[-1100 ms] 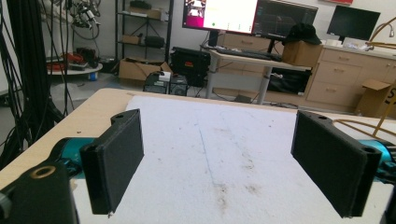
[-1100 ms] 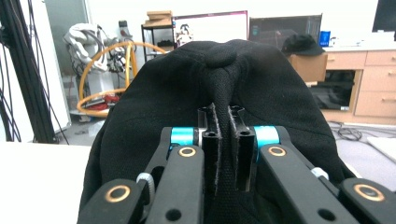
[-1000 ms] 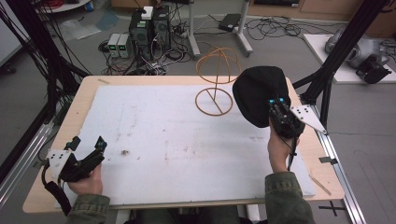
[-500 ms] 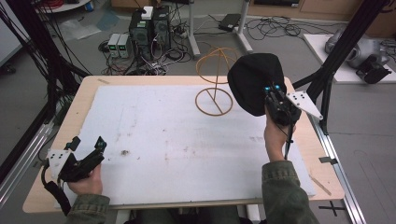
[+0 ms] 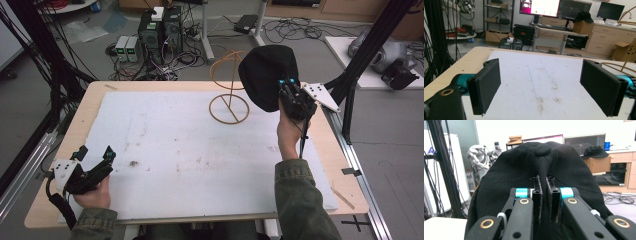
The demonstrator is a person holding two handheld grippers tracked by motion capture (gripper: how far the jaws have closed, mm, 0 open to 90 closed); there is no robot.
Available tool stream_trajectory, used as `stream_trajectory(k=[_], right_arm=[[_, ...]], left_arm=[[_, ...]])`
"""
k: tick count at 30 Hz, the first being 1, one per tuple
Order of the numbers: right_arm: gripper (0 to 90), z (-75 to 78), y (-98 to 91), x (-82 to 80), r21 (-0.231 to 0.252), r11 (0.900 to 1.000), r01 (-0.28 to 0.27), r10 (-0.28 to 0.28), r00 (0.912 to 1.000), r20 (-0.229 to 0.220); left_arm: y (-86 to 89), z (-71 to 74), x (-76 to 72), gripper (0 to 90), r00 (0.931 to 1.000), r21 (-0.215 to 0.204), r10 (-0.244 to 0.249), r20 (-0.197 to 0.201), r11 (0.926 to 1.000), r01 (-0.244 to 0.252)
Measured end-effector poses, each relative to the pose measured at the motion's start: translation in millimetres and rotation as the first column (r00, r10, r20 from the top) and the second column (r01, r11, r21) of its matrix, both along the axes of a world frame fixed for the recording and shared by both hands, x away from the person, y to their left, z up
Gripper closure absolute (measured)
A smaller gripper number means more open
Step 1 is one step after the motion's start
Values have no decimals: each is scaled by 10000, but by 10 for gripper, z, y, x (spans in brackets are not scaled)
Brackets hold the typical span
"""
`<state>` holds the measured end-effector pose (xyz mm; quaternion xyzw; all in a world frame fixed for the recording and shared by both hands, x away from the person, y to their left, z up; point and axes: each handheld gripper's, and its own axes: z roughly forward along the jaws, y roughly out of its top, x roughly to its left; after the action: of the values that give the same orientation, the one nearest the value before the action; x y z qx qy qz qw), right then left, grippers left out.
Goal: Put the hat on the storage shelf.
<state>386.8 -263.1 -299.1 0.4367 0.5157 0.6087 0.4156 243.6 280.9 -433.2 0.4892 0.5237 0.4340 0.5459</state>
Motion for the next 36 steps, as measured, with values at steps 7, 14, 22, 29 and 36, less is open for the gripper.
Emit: stream_trajectory(k=[7, 14, 22, 29, 36], right_arm=[[862, 105, 168, 190, -61, 9995, -310, 310, 9995, -3], [862, 176, 388, 354, -247, 9975, -657, 659, 9978, 65], [862, 226, 588, 494, -301, 9958, -869, 873, 9961, 140], [861, 358, 801, 727, -454, 9941, -986, 990, 9951, 59], [860, 330, 903, 803, -760, 9920, -1011, 988, 9946, -330]], left_arm=[[22, 5, -21, 171, 10000, 53, 11, 2, 10000, -11], [57, 1, -52, 171, 10000, 40, 98, 0, 9999, -98], [107, -3, -97, 171, 9997, 38, 256, 10, 9997, -256], [82, -13, -84, 172, 10000, 133, 78, -15, 9999, -77], [88, -20, -49, 172, 10000, 203, 16, -61, 9998, -15]])
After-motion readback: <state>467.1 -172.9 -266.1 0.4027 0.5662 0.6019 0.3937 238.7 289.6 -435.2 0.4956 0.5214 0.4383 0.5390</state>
